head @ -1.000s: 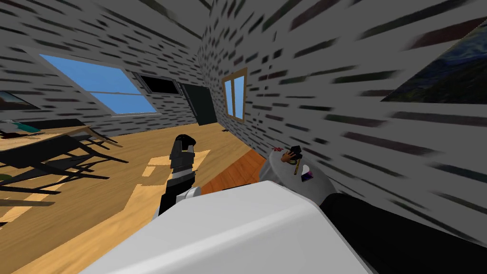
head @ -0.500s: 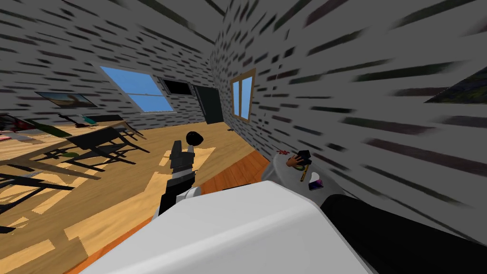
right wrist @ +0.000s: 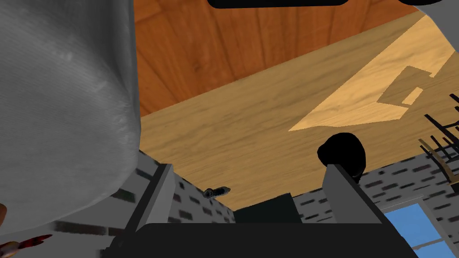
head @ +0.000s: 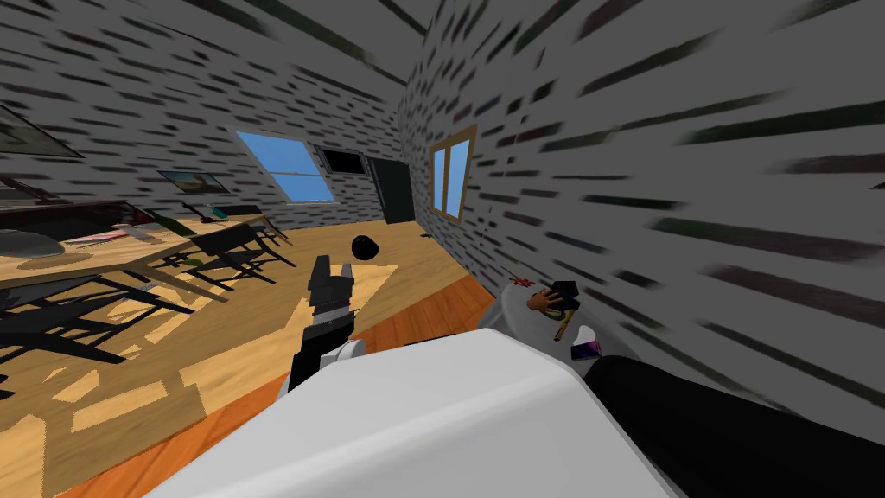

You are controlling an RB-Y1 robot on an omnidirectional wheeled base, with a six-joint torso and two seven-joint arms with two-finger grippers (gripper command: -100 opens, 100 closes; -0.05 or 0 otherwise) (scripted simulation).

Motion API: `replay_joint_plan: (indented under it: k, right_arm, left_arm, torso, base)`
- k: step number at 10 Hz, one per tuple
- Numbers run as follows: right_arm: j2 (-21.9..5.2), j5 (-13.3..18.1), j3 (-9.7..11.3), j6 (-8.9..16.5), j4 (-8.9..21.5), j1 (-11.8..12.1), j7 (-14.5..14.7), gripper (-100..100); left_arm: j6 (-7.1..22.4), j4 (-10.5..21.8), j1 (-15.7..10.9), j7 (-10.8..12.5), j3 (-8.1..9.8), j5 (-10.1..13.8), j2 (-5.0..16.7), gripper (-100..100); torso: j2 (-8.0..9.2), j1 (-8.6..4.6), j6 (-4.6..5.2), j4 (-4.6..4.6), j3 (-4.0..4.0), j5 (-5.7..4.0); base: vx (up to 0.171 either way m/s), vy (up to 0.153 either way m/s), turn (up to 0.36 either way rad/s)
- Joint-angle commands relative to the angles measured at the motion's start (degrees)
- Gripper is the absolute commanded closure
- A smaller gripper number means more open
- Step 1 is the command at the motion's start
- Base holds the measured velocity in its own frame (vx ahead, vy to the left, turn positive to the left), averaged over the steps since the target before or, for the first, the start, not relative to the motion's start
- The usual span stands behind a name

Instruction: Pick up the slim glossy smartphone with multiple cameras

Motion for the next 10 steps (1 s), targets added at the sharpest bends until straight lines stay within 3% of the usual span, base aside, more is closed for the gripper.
replay_joint_plan:
  k: [1, 6, 8, 10]
  right_arm:
    - [-2.9, 2.4, -0.2, 0.2, 1.4, 0.7, -0.2, -100]
    - [-9.9, 6.4, -0.8, 0.8, 3.1, 2.2, -0.5, -100]
    - [-14.0, 10.2, -1.4, 1.3, 4.4, 3.3, -0.8, -100]
    - [-17.4, 11.9, -1.7, 1.6, 5.0, 3.7, -1.0, -100]
  left_arm:
    - [0.0, 0.0, 0.0, 0.0, 0.00, 0.0, 0.0, 0]
    - [0.0, 0.0, 0.0, 0.0, 0.00, 0.0, 0.0, 0]
    - [0.0, 0.0, 0.0, 0.0, 0.00, 0.0, 0.0, 0]
    - [0.0, 0.0, 0.0, 0.0, 0.01, 0.0, 0.0, 0]
  torso:
    - [0.00, 0.00, 0.00, 0.00, 0.00, 0.00]
    - [0.02, -0.08, -0.03, 0.00, 0.01, -0.01]
    - [0.04, -0.09, -0.02, 0.01, 0.02, -0.02]
    - [0.06, -0.17, 0.03, 0.02, 0.04, -0.05]
  base:
    - [-0.023, -0.044, 0.177]
    - [-0.032, -0.052, 0.129]
    - [-0.056, -0.069, 0.179]
    - [-0.043, -0.074, 0.076]
